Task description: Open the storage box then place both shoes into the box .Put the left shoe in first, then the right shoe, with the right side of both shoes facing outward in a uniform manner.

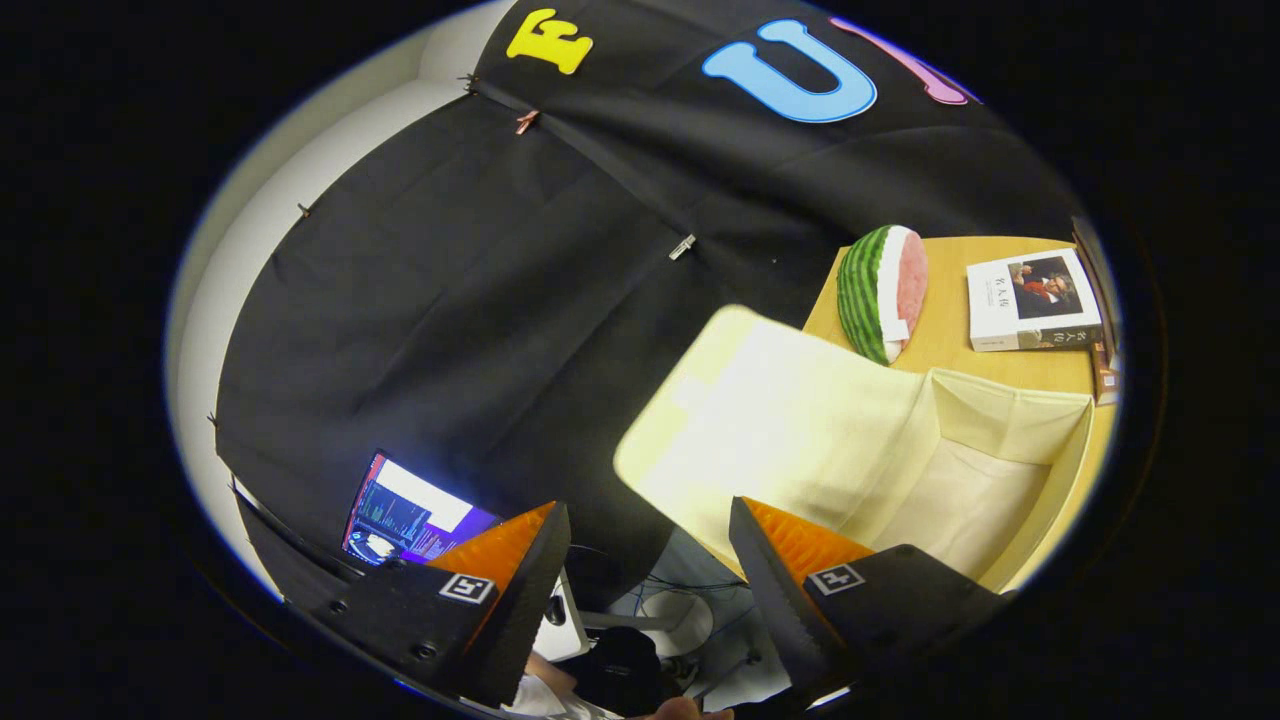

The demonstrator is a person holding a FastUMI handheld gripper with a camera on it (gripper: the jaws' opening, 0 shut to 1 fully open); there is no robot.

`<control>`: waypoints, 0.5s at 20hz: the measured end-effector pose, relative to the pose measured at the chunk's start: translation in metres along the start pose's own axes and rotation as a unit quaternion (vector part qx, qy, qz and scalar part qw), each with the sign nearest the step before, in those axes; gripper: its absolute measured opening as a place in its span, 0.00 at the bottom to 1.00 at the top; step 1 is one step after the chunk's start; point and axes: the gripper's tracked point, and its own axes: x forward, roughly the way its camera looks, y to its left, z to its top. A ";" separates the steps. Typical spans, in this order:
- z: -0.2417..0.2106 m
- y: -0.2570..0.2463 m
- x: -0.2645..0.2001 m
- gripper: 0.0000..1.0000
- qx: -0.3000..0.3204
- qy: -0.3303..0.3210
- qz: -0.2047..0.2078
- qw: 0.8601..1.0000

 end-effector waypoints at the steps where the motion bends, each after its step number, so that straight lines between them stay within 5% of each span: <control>1: 0.004 -0.006 -0.008 0.97 0.002 -0.006 -0.006 1.000; 6: 0.030 -0.031 -0.077 0.97 0.009 -0.073 -0.051 0.996; 10: 0.051 -0.103 -0.161 0.97 -0.073 -0.138 -0.188 0.970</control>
